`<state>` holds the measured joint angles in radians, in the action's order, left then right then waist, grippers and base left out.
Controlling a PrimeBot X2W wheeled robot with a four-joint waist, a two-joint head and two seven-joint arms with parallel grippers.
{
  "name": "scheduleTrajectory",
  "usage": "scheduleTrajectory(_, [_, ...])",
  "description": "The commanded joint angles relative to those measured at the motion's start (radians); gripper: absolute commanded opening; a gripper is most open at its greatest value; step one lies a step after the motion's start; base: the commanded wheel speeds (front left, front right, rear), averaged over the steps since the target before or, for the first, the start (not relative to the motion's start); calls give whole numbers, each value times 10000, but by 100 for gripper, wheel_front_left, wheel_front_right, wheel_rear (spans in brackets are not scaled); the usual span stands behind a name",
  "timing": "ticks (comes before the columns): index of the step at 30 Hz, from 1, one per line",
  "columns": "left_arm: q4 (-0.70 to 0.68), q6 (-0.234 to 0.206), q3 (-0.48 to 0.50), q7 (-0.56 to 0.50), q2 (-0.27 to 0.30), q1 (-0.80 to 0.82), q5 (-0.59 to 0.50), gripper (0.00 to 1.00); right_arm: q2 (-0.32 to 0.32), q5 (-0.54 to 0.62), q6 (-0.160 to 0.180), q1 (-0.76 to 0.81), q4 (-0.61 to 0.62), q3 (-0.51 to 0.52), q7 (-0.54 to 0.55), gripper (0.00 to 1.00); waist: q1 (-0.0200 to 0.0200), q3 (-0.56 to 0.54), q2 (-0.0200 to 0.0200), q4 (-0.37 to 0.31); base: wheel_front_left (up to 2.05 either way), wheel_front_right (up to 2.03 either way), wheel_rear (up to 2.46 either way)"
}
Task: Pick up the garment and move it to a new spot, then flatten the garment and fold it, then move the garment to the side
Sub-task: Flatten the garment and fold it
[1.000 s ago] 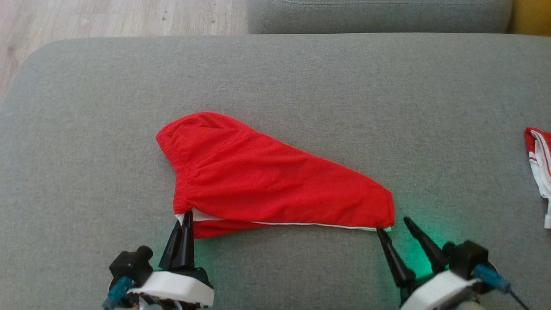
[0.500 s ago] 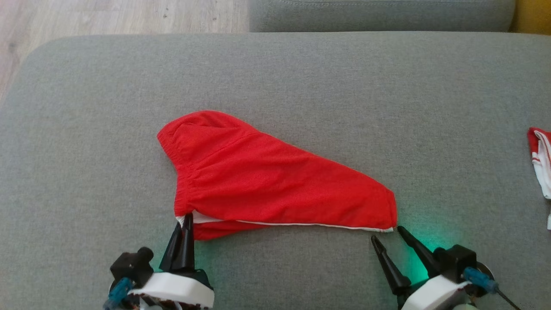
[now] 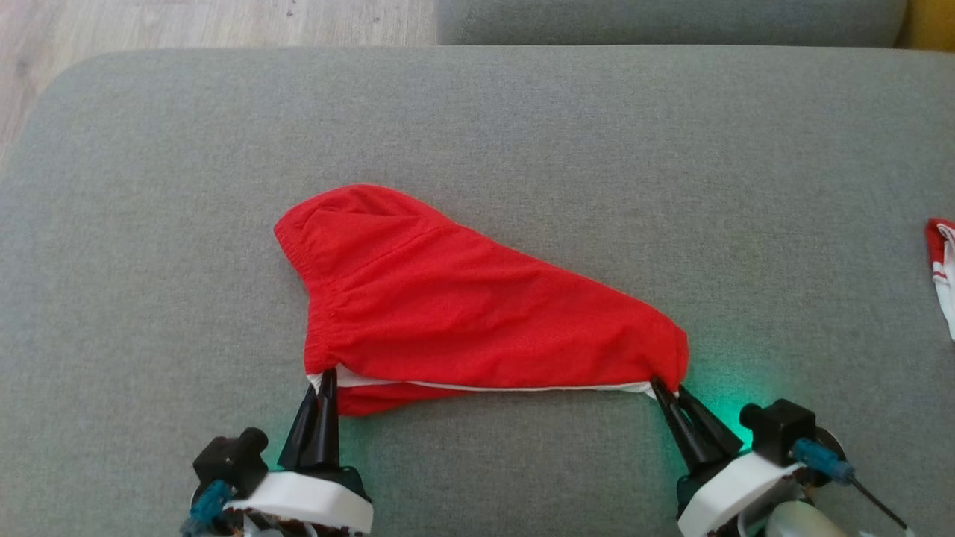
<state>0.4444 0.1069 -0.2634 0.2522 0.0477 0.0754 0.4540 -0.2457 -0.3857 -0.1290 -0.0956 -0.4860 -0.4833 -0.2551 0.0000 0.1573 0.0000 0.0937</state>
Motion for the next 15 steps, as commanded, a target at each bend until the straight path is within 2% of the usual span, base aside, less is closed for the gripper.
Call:
scheduleTrajectory(1, [-327, 53, 279, 95, 26, 232, 16, 0, -143, 26, -17, -98, 470, -74, -67, 0, 0, -19, 0, -25, 0, 0, 0])
scheduleTrajectory(6, [-844, 90, 457, 95, 26, 432, -116, 0, -154, -271, -17, 11, 1473, 524, -67, 0, 0, -317, 0, -204, 0, 0, 0])
scheduleTrajectory(12, [-1795, 196, 579, 95, 158, 1582, -756, 0, -110, -814, -17, -528, 2874, 1266, -67, 0, 0, -906, 0, -461, 0, 0, 0])
scheduleTrajectory(15, [-2201, 226, 327, 95, 701, 2693, -960, 0, -203, -1131, -17, -1162, 3567, 1620, -67, 0, 0, -1246, 0, -638, 0, 0, 0])
